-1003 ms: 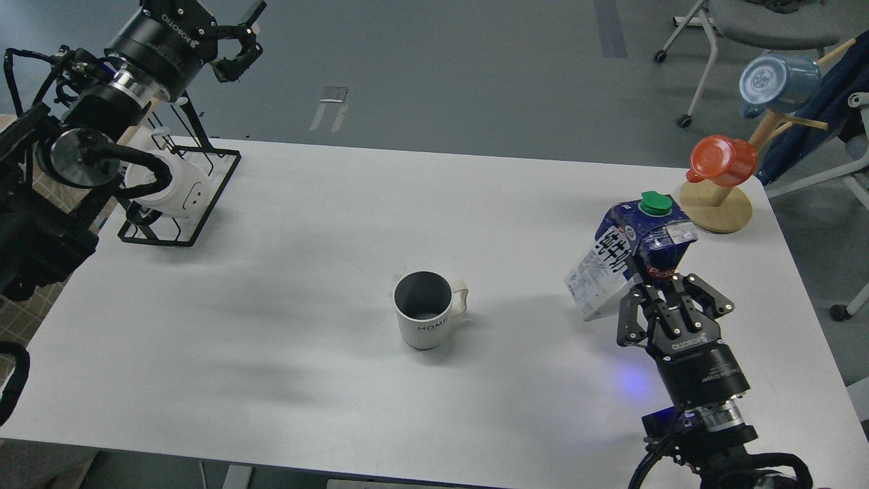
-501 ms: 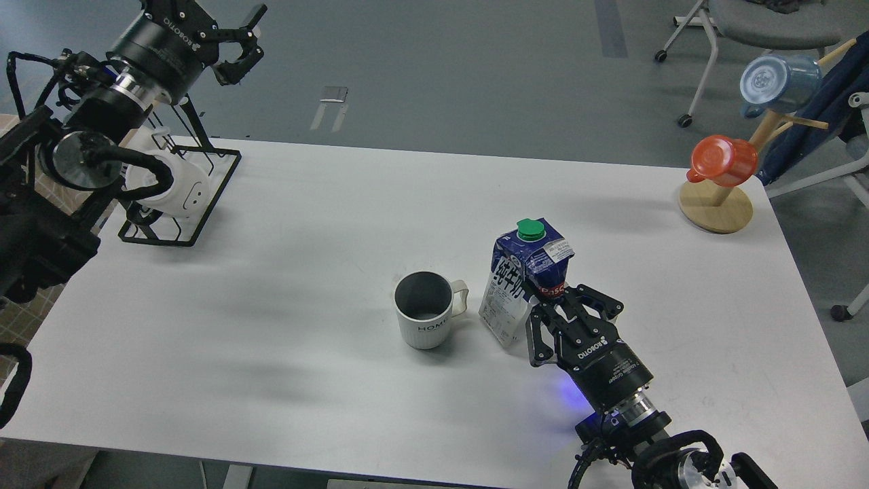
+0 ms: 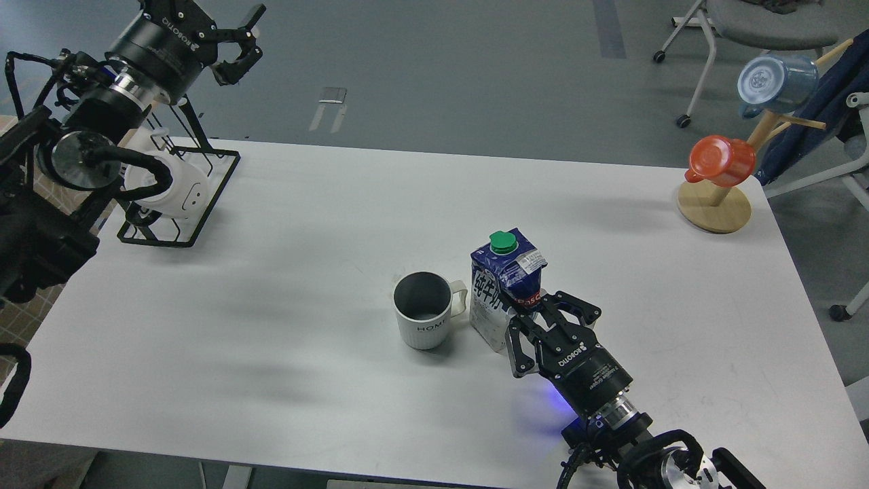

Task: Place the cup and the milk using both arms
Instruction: 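Open the right gripper and pull it back from the carton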

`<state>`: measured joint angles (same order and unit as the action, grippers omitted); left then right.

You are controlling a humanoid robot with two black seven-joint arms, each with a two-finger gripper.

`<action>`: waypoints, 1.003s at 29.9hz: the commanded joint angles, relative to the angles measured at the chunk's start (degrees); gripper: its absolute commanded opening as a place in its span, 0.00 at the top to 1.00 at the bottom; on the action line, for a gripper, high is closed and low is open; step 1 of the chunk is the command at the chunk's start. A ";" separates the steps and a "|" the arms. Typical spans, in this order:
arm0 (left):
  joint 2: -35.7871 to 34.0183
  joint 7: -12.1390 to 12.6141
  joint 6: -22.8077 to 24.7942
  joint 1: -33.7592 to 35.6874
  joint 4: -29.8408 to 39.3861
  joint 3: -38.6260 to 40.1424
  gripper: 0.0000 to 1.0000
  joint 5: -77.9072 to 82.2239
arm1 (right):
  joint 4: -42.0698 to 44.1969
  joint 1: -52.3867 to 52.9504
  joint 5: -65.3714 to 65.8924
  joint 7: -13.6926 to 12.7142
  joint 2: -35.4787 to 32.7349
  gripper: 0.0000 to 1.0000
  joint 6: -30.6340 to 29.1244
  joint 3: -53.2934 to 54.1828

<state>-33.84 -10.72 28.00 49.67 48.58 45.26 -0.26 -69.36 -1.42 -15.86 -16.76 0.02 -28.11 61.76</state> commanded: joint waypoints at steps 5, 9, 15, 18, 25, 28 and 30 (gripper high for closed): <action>0.18 0.00 0.00 0.08 -0.15 0.00 0.01 0.00 | -2.18 -2.53 -0.22 0.06 -0.02 0.00 0.11 0.90; 0.18 -0.09 0.00 0.17 -0.15 0.00 0.01 0.00 | -3.50 -5.60 -0.13 0.41 -0.02 0.00 0.11 1.60; 0.00 -0.09 0.00 0.17 -0.15 0.00 0.01 0.00 | -6.48 -9.74 -0.13 0.58 -2.13 0.00 0.11 7.92; 0.00 0.00 0.00 0.08 -0.15 0.00 0.01 0.00 | -8.42 -10.71 -0.13 0.67 -3.01 0.00 0.11 12.65; 0.18 0.17 0.00 0.43 -0.15 0.09 0.01 0.00 | -8.42 -6.24 0.39 0.67 -3.10 0.00 0.11 21.55; 0.27 0.44 0.00 0.78 -0.15 0.09 0.01 0.00 | -8.34 -1.31 0.92 0.58 -3.45 0.00 0.11 22.35; 0.62 0.53 0.00 0.96 -0.24 0.18 0.01 0.00 | -8.42 1.76 2.32 0.58 -4.68 0.00 0.11 22.43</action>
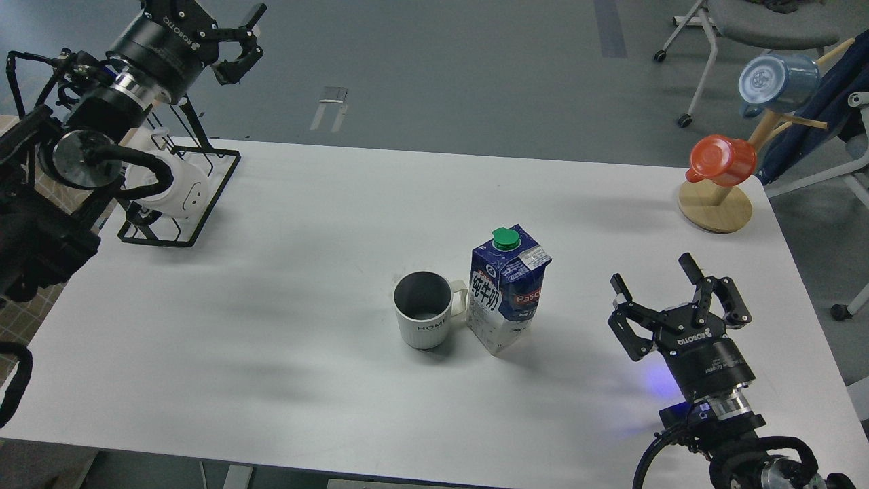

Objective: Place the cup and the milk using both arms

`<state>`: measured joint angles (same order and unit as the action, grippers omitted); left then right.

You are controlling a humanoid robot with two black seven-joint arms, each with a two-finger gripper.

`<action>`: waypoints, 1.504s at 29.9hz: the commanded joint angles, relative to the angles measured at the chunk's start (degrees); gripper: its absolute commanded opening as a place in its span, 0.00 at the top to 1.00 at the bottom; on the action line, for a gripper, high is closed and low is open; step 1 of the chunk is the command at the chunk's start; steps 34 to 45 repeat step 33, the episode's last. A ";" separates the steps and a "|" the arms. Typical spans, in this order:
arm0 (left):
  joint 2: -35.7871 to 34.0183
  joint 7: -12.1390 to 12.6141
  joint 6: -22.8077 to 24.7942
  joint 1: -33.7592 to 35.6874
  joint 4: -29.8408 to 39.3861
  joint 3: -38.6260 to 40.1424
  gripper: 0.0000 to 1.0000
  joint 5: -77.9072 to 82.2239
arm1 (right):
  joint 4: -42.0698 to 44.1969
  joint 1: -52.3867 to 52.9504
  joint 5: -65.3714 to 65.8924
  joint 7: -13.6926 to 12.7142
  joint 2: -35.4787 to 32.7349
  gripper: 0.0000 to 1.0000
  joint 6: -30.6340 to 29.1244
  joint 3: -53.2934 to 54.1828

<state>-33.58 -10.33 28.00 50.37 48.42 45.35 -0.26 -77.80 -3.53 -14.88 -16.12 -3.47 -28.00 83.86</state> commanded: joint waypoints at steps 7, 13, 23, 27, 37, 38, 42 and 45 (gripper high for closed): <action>1.67 -0.13 0.00 0.16 -0.52 1.05 0.01 -0.18 | 3.17 18.45 9.33 0.03 -2.94 0.00 0.00 2.45; 5.19 0.04 0.00 0.51 -1.93 3.42 0.01 -0.18 | 15.56 34.71 19.61 0.03 -5.75 0.00 0.00 2.28; 5.98 0.13 0.00 4.56 -1.49 3.07 0.01 3.16 | 31.91 53.17 26.30 0.03 -9.35 0.00 0.00 1.57; 6.42 -0.04 0.00 4.29 -1.14 3.34 0.01 3.16 | 32.28 55.55 28.66 0.03 -10.06 0.00 0.00 -0.09; 6.68 -0.05 0.00 4.47 -0.88 3.43 0.01 3.07 | 32.36 57.58 29.91 0.03 -13.21 0.00 0.00 -0.27; 6.68 -0.05 0.00 4.47 -0.88 3.43 0.01 3.07 | 32.36 57.58 29.91 0.03 -13.21 0.00 0.00 -0.27; 6.68 -0.05 0.00 4.47 -0.88 3.43 0.01 3.07 | 32.36 57.58 29.91 0.03 -13.21 0.00 0.00 -0.27; 6.68 -0.05 0.00 4.47 -0.88 3.43 0.01 3.07 | 32.36 57.58 29.91 0.03 -13.21 0.00 0.00 -0.27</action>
